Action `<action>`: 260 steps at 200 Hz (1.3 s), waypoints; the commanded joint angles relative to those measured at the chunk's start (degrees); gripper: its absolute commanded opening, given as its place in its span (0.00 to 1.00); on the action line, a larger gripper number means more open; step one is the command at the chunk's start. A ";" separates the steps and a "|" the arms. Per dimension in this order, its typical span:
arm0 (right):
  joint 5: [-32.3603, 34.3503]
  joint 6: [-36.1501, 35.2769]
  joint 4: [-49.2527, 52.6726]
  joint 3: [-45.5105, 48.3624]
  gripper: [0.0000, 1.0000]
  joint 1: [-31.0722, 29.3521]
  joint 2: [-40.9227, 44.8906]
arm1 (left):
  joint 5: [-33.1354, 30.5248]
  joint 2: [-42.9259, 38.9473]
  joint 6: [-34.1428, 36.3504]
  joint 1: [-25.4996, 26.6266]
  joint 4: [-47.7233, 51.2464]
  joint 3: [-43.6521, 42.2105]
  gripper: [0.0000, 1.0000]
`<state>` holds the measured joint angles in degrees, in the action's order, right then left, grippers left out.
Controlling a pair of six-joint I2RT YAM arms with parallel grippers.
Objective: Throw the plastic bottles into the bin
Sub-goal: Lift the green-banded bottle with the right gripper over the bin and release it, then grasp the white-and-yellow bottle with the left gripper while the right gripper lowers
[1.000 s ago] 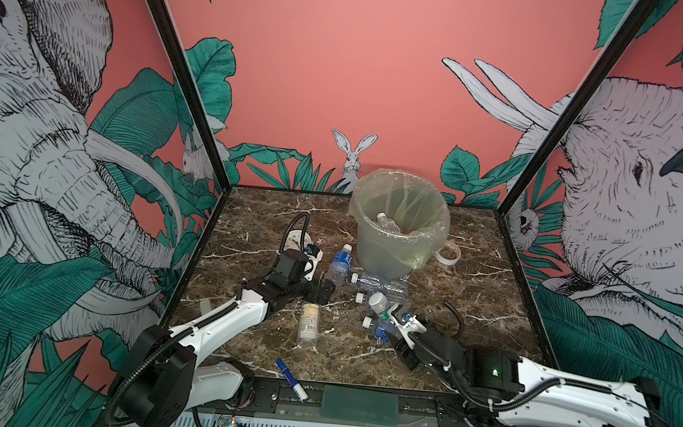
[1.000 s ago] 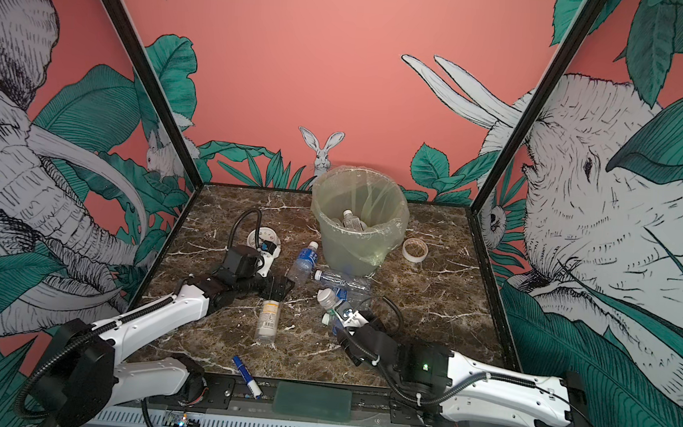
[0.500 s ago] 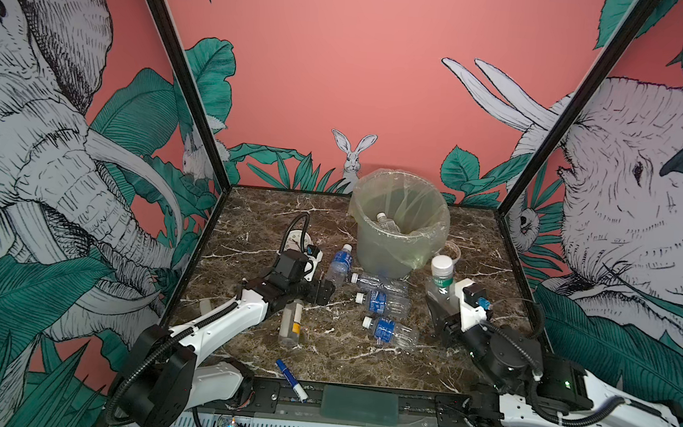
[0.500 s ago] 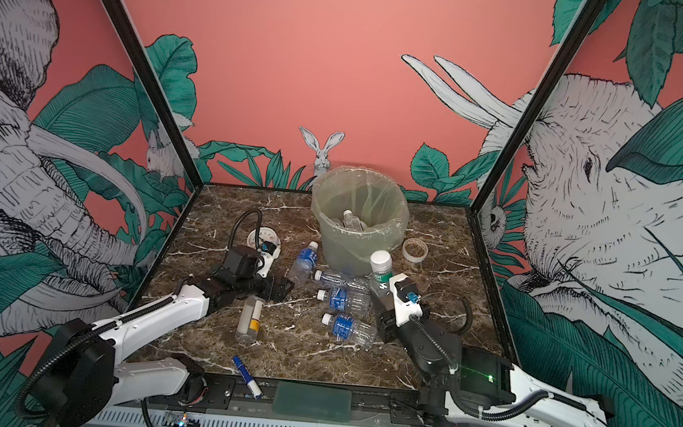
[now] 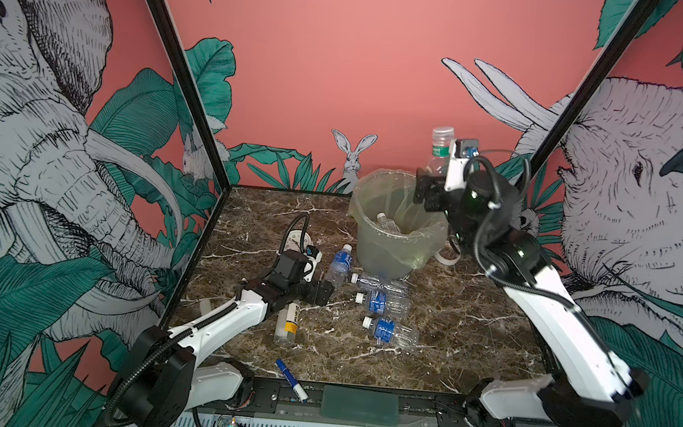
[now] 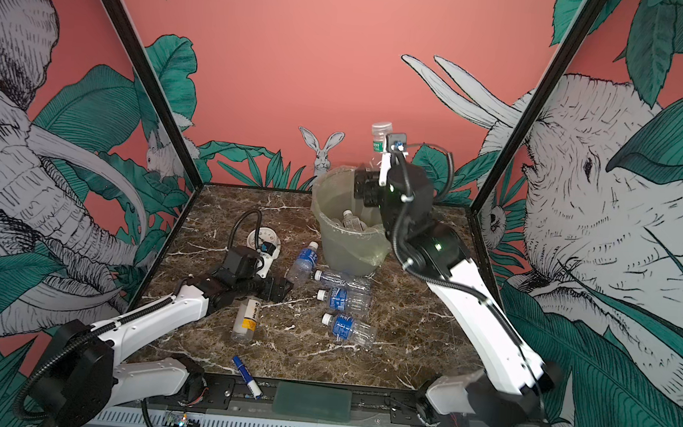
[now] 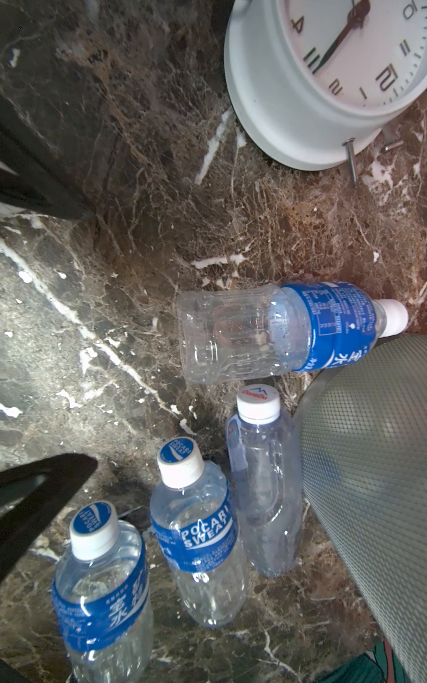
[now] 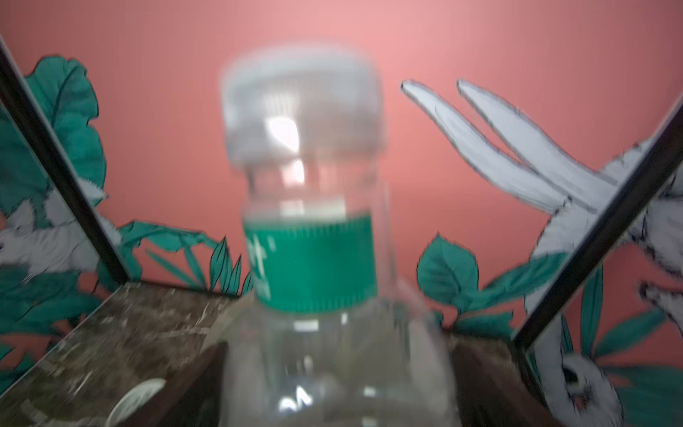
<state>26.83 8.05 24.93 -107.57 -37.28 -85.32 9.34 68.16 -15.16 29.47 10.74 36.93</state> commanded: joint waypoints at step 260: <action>-13.63 9.82 6.75 48.57 0.99 2.16 29.52 | -9.77 -8.10 -13.93 9.81 13.17 -5.53 0.99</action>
<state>14.06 16.49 32.03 -61.32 -35.09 -57.82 0.49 60.07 -26.04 38.89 24.05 32.75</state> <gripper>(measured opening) 0.988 0.995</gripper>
